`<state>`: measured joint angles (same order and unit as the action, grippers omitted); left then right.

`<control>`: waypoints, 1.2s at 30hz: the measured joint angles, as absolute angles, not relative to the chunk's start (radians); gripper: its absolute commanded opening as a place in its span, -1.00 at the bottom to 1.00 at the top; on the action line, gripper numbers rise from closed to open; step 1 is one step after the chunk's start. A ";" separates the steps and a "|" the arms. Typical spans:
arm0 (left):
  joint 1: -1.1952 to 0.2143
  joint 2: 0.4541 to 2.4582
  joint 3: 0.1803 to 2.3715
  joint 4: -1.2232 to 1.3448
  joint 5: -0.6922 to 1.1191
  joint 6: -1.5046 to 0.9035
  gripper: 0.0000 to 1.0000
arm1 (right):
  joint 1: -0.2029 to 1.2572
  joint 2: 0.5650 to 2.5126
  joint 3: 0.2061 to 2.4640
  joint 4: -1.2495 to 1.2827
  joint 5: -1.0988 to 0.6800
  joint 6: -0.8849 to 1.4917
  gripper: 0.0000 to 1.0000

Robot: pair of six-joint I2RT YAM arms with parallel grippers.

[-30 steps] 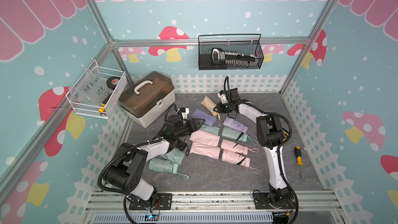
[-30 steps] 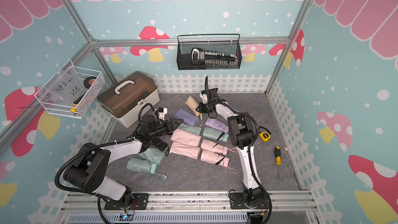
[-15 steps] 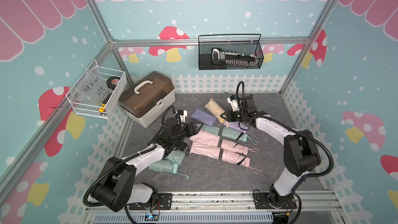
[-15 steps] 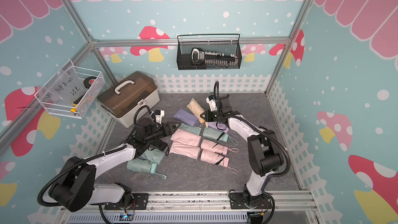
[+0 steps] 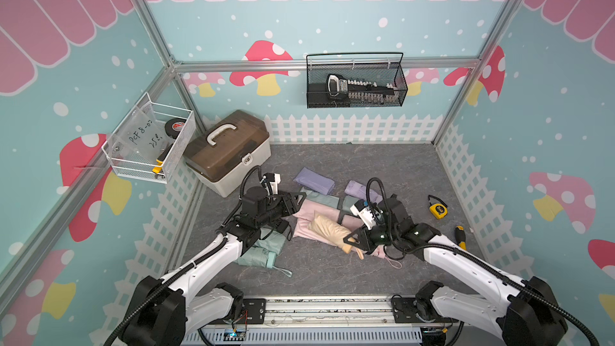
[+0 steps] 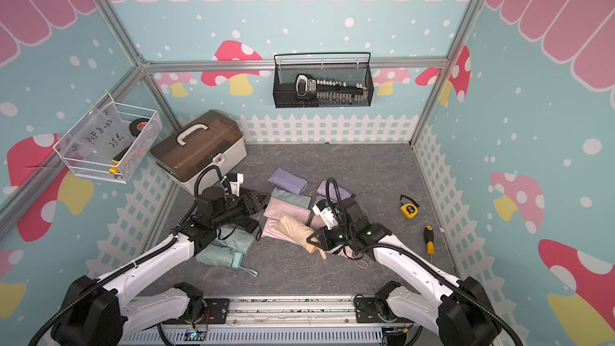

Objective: Take umbrellas out of sleeves
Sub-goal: Place the umbrella at the center of the board.

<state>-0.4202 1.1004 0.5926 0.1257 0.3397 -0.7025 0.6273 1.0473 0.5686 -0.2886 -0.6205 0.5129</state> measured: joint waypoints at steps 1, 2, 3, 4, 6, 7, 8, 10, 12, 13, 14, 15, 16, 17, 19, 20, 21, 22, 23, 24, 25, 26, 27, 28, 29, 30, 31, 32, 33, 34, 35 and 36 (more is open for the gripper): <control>-0.428 1.087 0.589 0.111 0.336 -0.699 0.35 | 0.645 1.040 0.539 -0.289 -0.628 0.526 -0.84; -0.434 1.077 0.585 0.097 0.333 -0.698 0.35 | 0.656 1.037 0.519 -0.286 -0.634 0.536 -0.83; -0.440 1.069 0.579 0.086 0.331 -0.696 0.35 | 0.667 1.036 0.495 -0.278 -0.640 0.550 -0.81; -0.444 1.062 0.569 0.077 0.326 -0.694 0.36 | 0.676 1.036 0.470 -0.260 -0.646 0.567 -0.81; -0.451 1.056 0.551 0.059 0.321 -0.691 0.36 | 0.684 1.042 0.424 -0.209 -0.661 0.597 -0.80; -0.455 1.057 0.543 0.047 0.316 -0.691 0.36 | 0.690 1.056 0.405 -0.179 -0.669 0.611 -0.80; -0.456 1.059 0.536 0.036 0.315 -0.691 0.36 | 0.694 1.079 0.392 -0.147 -0.678 0.622 -0.80; -0.460 1.069 0.530 0.024 0.312 -0.691 0.36 | 0.709 1.134 0.375 -0.075 -0.691 0.640 -0.80; -0.463 1.086 0.530 0.023 0.313 -0.691 0.36 | 0.726 1.189 0.367 0.004 -0.702 0.659 -0.80; -0.466 1.097 0.530 0.023 0.312 -0.691 0.36 | 0.735 1.215 0.365 0.041 -0.706 0.669 -0.80; -0.469 1.110 0.530 0.024 0.313 -0.690 0.36 | 0.743 1.237 0.364 0.076 -0.708 0.679 -0.79; -0.474 1.124 0.530 0.024 0.313 -0.690 0.36 | 0.751 1.257 0.364 0.106 -0.709 0.686 -0.79; -0.481 1.140 0.530 0.024 0.313 -0.689 0.36 | 0.760 1.275 0.364 0.134 -0.709 0.692 -0.77; -0.485 1.150 0.530 0.024 0.314 -0.688 0.36 | 0.768 1.289 0.364 0.154 -0.709 0.696 -0.74; -0.495 1.166 0.530 0.024 0.314 -0.687 0.36 | 0.781 1.313 0.366 0.185 -0.708 0.700 -0.69; -0.497 1.168 0.530 0.024 0.314 -0.686 0.36 | 0.785 1.319 0.367 0.193 -0.708 0.701 -0.64; -0.499 1.168 0.530 0.025 0.314 -0.685 0.36 | 0.788 1.324 0.367 0.200 -0.707 0.701 -0.61; -0.499 1.168 0.530 0.026 0.314 -0.684 0.36 | 0.788 1.327 0.367 0.205 -0.705 0.700 -0.56; -0.499 1.168 0.530 0.026 0.314 -0.683 0.36 | 0.788 1.330 0.367 0.208 -0.703 0.700 -0.46; -0.500 1.168 0.530 0.026 0.314 -0.682 0.36 | 0.788 1.335 0.368 0.211 -0.698 0.696 -0.23; -0.500 1.168 0.530 0.027 0.314 -0.680 0.36 | 0.788 1.341 0.369 0.211 -0.690 0.697 -0.05; -0.500 1.168 0.530 0.027 0.314 -0.680 0.36 | 0.788 1.345 0.369 0.210 -0.679 0.697 0.01; -0.500 1.168 0.530 0.027 0.314 -0.680 0.35 | 0.788 1.347 0.369 0.208 -0.664 0.695 0.16; -0.500 1.168 0.528 0.028 0.314 -0.680 0.34 | 0.788 1.346 0.371 0.205 -0.648 0.690 0.26; -0.501 1.166 0.522 0.031 0.315 -0.680 0.34 | 0.788 1.343 0.374 0.196 -0.633 0.690 0.29; -0.502 1.159 0.510 0.033 0.314 -0.681 0.33 | 0.788 1.335 0.380 0.176 -0.611 0.684 0.31; -0.505 1.148 0.495 0.033 0.314 -0.681 0.33 | 0.788 1.319 0.390 0.145 -0.587 0.677 0.34; -0.507 1.136 0.483 0.031 0.313 -0.682 0.33 | 0.788 1.298 0.402 0.111 -0.564 0.665 0.34; -0.511 1.122 0.470 0.025 0.313 -0.682 0.33 | 0.788 1.270 0.419 0.070 -0.539 0.649 0.34; -0.514 1.108 0.460 0.018 0.313 -0.682 0.34 | 0.788 1.239 0.437 0.027 -0.515 0.633 0.31; -0.517 1.098 0.453 0.014 0.312 -0.682 0.33 | 0.788 1.214 0.455 -0.009 -0.496 0.618 0.27; -0.519 1.089 0.448 0.010 0.312 -0.684 0.33 | 0.788 1.188 0.475 -0.050 -0.479 0.603 0.21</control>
<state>-0.5194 1.0889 0.4484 0.0105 0.3119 -0.6838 0.7883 1.1877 0.4747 -0.0498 -0.4793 0.6025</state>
